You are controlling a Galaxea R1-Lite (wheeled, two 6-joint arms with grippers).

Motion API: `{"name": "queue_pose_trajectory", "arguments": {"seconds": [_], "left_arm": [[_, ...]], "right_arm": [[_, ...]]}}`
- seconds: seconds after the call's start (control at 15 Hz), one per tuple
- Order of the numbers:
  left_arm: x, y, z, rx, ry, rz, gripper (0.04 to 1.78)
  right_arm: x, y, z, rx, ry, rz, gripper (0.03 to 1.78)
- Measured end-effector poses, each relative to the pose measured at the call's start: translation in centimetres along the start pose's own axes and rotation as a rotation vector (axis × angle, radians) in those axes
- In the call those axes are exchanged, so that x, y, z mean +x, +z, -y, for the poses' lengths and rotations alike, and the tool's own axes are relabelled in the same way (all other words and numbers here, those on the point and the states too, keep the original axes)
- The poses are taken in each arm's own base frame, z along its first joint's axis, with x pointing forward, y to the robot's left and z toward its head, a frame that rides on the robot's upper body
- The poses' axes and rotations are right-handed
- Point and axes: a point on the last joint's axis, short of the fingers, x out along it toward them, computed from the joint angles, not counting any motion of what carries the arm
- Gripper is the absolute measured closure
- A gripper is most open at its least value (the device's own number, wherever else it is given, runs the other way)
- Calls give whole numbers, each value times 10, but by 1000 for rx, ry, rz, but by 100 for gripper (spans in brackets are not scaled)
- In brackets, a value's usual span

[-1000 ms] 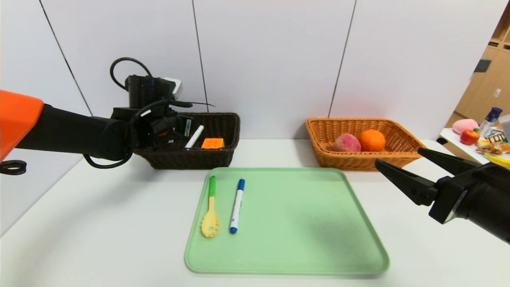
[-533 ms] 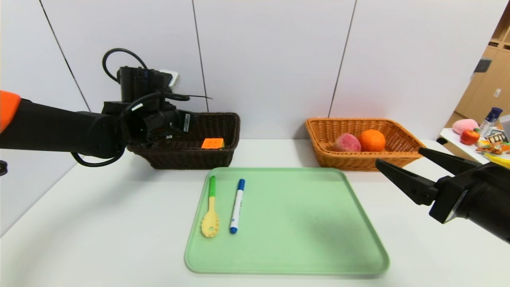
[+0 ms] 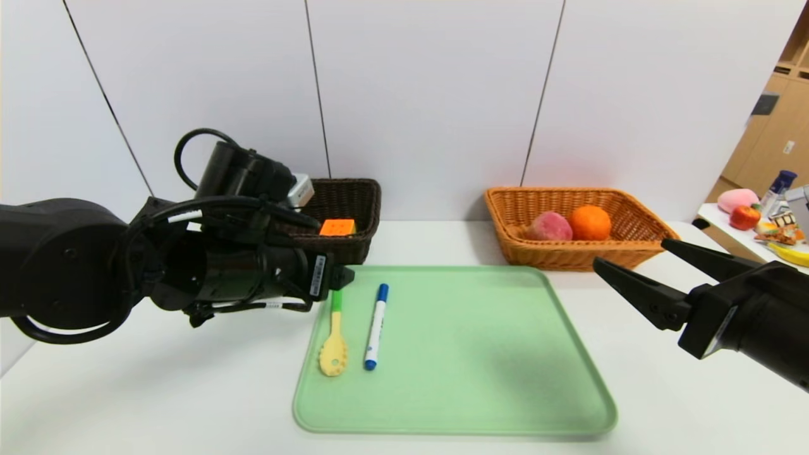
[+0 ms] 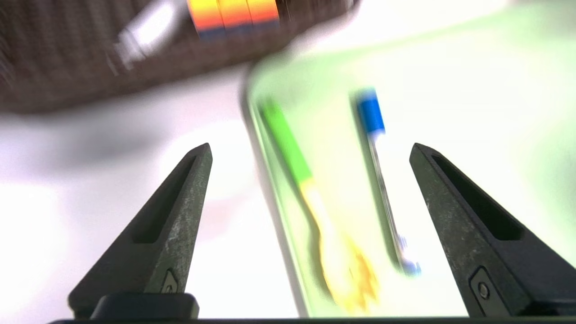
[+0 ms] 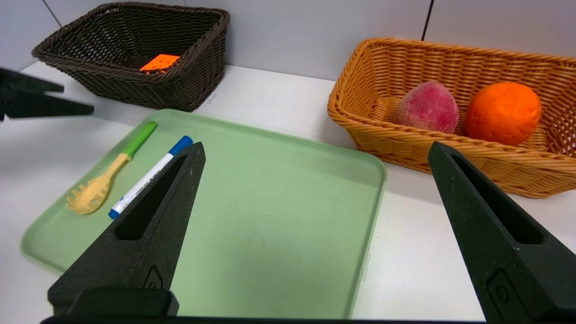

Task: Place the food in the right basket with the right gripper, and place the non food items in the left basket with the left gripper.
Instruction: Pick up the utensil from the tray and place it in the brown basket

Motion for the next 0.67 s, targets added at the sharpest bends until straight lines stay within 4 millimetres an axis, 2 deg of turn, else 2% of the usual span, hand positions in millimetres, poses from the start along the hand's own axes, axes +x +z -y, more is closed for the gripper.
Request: {"name": "queue_pose_trajectory", "arguments": {"seconds": [0.27,0.67], "left_arm": [[14,-23,2,-41,18,-96,20],[43,-33,5,-55,25,-123,15]], "right_arm": [[-1,0,0,-2,-1,3,10],[-1,0,0,-2,0,3,10]]}}
